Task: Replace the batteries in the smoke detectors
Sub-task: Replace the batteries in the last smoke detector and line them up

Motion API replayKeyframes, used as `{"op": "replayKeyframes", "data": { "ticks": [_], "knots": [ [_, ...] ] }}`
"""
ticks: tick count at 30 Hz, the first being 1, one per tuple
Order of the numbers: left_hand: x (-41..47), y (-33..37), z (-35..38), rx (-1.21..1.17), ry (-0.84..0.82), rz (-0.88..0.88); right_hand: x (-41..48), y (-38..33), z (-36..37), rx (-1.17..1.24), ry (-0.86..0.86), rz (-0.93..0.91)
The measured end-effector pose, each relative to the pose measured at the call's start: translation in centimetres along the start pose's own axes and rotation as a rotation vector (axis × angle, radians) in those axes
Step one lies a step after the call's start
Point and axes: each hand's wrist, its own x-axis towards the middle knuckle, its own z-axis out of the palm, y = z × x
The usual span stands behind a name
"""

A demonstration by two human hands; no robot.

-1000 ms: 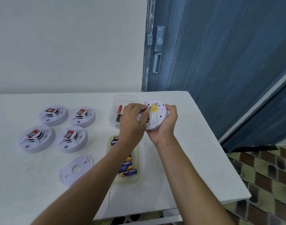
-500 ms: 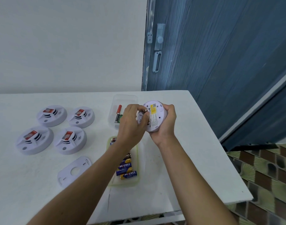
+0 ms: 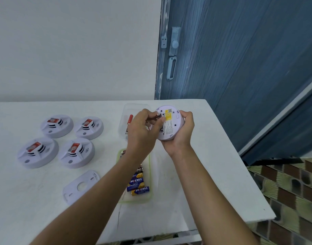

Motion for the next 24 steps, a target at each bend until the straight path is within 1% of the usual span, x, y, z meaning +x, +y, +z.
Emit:
{"op": "replayKeyframes", "data": {
  "ticks": [2, 4, 9, 13, 21, 24],
  "knots": [
    [0.0, -0.5, 0.2, 0.093, 0.002, 0.061, -0.2, 0.1, 0.1, 0.022, 0.003, 0.018],
    [0.0, -0.7, 0.3, 0.131, -0.002, 0.078, -0.2, 0.2, 0.0, 0.027, 0.013, 0.026],
    [-0.5, -0.9, 0.6, 0.174, 0.013, 0.121, 0.0, 0.3, -0.1, 0.039, 0.007, 0.025],
    [-1.0, -1.6, 0.7, 0.192, 0.011, 0.165, 0.2, 0.4, -0.6, -0.011, 0.015, 0.030],
    [-1.1, -2.6, 0.5, 0.239, -0.066, 0.163, 0.8, 0.8, -1.3, -0.066, -0.001, 0.035],
    [-1.1, -2.8, 0.5, 0.280, -0.085, 0.196, 1.2, 0.6, -1.5, -0.054, 0.020, 0.040]
  ]
}}
